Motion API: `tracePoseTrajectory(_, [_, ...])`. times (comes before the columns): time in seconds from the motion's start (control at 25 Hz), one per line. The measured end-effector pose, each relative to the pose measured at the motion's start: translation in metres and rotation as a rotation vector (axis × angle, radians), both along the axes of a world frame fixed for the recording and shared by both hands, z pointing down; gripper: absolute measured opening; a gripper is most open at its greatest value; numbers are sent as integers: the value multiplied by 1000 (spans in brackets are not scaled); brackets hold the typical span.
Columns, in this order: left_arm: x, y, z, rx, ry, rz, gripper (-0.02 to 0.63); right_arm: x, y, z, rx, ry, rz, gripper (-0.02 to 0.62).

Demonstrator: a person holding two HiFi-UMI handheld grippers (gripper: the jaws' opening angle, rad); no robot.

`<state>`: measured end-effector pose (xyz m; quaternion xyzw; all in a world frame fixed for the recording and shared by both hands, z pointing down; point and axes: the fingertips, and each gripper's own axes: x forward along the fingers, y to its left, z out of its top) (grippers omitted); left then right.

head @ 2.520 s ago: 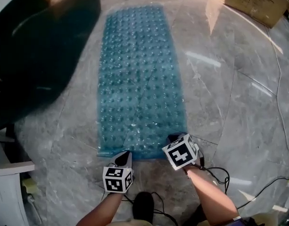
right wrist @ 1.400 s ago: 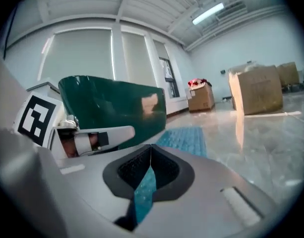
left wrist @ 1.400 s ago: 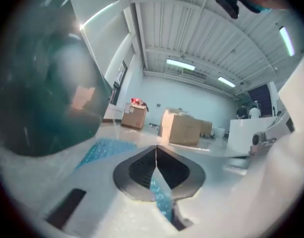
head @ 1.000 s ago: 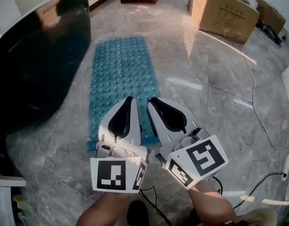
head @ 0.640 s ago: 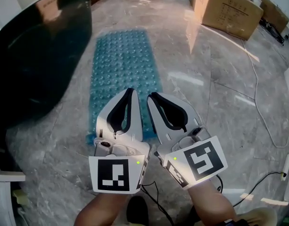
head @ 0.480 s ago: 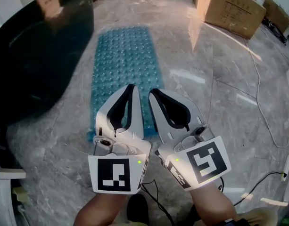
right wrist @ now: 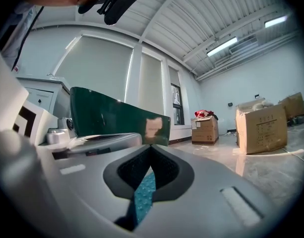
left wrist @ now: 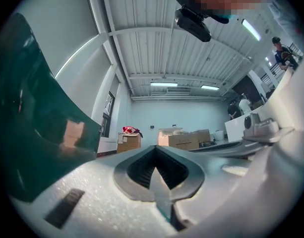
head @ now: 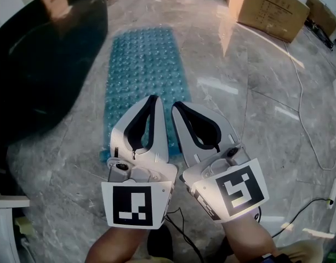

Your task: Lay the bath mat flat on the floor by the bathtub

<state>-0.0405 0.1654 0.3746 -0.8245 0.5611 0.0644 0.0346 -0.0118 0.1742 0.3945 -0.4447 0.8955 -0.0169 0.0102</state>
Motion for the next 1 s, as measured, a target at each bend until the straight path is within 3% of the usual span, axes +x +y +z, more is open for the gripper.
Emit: tracePoseTrajectory(1.0, [3,2,-3,-5,-18,15,-9,-2,-3,-5,15,-1,2,9])
